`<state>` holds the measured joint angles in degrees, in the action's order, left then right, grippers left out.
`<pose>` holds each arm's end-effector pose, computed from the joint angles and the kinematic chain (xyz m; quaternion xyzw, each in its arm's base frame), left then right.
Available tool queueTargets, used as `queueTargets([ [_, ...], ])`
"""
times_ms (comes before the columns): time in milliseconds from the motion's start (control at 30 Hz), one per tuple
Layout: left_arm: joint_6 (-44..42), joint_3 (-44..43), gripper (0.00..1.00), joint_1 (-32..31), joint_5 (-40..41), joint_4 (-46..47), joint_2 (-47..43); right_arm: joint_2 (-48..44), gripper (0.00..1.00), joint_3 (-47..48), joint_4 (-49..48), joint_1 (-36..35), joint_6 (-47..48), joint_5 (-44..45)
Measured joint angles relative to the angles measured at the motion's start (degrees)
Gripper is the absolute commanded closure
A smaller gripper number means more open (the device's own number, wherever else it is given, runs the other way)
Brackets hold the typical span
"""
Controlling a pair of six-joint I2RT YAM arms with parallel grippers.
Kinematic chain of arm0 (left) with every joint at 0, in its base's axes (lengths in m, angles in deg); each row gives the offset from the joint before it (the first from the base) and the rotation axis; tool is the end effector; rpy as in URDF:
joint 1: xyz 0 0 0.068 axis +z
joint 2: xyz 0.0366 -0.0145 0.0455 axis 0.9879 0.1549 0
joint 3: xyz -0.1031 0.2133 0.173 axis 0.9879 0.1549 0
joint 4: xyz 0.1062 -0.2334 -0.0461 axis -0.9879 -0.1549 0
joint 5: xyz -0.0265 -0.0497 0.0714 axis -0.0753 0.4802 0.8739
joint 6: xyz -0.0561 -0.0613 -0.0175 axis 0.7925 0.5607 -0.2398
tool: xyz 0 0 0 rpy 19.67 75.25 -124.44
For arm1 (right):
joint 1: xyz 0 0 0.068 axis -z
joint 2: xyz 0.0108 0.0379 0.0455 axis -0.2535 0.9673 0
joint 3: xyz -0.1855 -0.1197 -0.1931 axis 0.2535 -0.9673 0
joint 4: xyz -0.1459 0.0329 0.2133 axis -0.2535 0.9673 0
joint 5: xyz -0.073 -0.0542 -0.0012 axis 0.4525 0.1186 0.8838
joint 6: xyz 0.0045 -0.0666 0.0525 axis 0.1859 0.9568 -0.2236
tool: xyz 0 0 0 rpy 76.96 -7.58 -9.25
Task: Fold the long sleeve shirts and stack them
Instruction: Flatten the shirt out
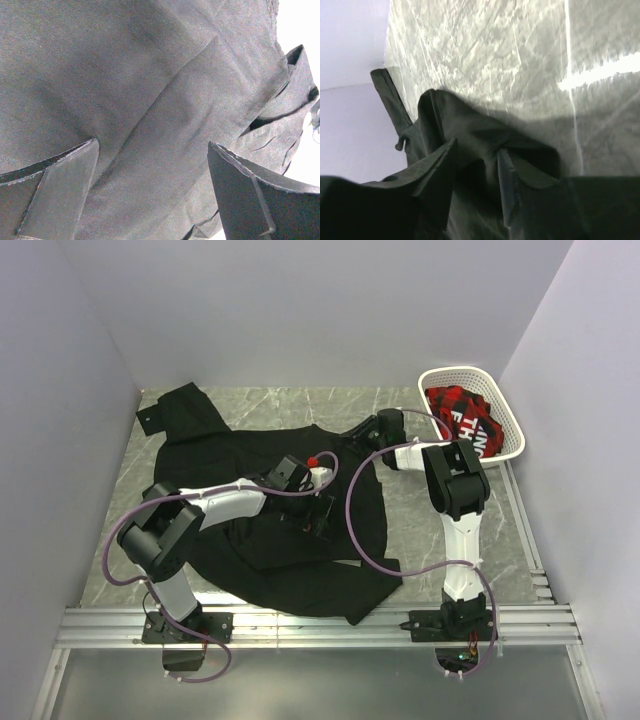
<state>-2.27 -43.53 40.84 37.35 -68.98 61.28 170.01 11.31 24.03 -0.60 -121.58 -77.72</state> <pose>0.2561 -0.2552 0.1557 0.2324 0.9135 -0.3014 0.1436 0.4958 0.1572 0.1154 0.2929 0.8116 0.4082 0.2981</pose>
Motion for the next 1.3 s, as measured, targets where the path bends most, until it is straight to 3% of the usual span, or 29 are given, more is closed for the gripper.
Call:
queueTargets([
  [300,-0.90,1.86,0.02,0.00,-1.53,0.98,-1.18,2.69,0.65,4.76,-1.46,1.92,-0.81,-1.33],
  [667,-1.92,3.65,0.02,-0.07,-2.82,0.39,-2.82,2.84,0.65,11.30,-0.87,7.32,0.92,0.17],
  [867,-1.88,4.61,0.01,-0.09,-2.73,-0.28,-3.98,1.49,0.64,11.23,4.26,9.35,4.11,1.90],
  [1067,-1.70,5.18,0.01,-0.13,-2.27,-0.70,-4.79,-4.46,0.59,9.05,9.97,7.30,10.73,-0.17],
  [1300,-1.68,6.01,0.01,-0.13,-1.46,-1.55,-5.92,-9.57,0.53,2.49,9.62,0.92,13.70,-3.04],
])
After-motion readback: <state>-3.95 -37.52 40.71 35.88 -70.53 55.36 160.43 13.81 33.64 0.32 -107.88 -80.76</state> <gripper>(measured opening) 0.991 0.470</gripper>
